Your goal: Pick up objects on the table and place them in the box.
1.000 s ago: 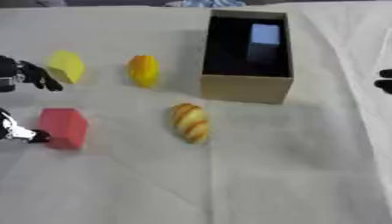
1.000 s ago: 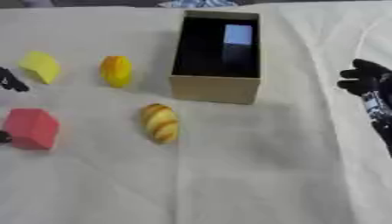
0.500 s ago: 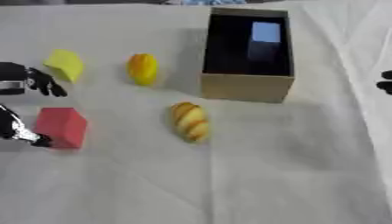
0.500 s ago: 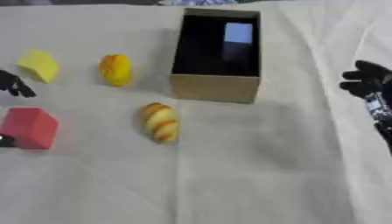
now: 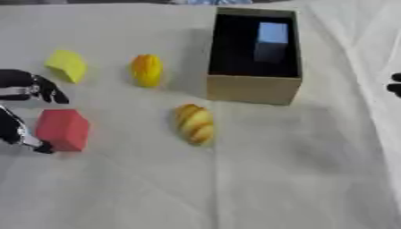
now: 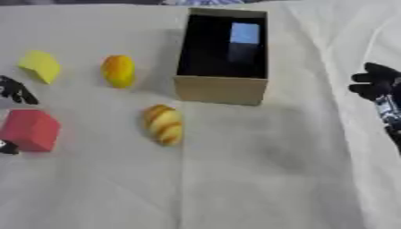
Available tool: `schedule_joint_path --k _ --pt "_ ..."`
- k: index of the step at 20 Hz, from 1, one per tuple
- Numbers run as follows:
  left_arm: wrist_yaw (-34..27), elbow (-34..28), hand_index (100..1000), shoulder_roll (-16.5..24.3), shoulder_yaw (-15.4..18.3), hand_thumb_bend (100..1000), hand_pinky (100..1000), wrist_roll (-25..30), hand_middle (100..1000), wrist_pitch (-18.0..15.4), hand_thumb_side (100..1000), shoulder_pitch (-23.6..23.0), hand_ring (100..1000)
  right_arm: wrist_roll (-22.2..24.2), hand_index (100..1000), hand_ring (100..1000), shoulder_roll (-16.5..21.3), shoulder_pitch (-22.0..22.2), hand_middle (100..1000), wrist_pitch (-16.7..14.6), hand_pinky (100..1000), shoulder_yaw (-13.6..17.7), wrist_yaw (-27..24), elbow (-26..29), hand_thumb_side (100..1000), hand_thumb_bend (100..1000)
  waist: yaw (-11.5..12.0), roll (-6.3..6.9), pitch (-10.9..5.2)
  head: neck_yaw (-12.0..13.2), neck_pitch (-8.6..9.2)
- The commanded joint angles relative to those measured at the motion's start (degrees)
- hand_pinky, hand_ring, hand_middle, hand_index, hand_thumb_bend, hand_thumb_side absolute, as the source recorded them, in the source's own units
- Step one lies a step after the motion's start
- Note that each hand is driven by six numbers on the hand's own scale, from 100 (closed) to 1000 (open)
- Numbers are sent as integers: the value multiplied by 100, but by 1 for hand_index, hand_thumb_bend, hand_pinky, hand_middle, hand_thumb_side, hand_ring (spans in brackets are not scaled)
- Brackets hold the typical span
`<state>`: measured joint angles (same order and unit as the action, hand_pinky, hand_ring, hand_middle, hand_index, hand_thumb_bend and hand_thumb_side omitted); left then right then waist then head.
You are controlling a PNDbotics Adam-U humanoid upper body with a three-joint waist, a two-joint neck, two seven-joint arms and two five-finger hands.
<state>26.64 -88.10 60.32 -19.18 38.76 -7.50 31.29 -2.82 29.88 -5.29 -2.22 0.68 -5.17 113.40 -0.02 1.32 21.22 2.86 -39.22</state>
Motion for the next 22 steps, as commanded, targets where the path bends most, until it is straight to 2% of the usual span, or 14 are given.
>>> schedule_joint_path --k 1,6,8,10,11,12,16,22 --pt "54 65 872 77 -4 675 821 -68 759 -19 505 115 786 -21 895 789 55 -31 767 6 887 43 11 119 758 100 -5 3 -95 9 59" --pt "131 178 853 -18 -80 669 811 -126 736 -59 484 171 773 -30 894 789 41 -24 766 7 887 56 9 119 757 100 -15 3 -95 18 57" --pt "160 207 831 -42 -97 633 796 -158 701 -76 454 179 751 -38 894 789 37 -23 766 6 887 63 7 119 757 100 -18 7 -94 18 54" --pt "183 209 794 -50 -92 545 773 -208 660 -89 427 181 718 -43 893 789 37 -23 766 5 887 66 5 119 756 100 -19 11 -95 14 51" --pt "205 187 769 -47 -73 460 755 -248 630 -86 400 181 690 -46 893 789 38 -23 766 4 886 69 4 119 756 100 -18 13 -95 11 50" --pt "239 142 763 -39 -48 432 751 -298 624 -78 386 175 685 -51 893 789 38 -22 766 3 886 72 3 119 756 100 -18 16 -96 8 50" --pt "299 -225 731 40 103 331 739 -408 593 -58 326 112 657 -67 892 789 46 -23 766 -4 886 86 -1 119 751 100 -12 29 -109 -7 26" --pt "158 -1017 741 186 383 315 749 -424 600 -18 333 177 665 -86 890 789 91 -27 766 -28 886 110 6 119 740 100 -19 52 -161 -47 5"
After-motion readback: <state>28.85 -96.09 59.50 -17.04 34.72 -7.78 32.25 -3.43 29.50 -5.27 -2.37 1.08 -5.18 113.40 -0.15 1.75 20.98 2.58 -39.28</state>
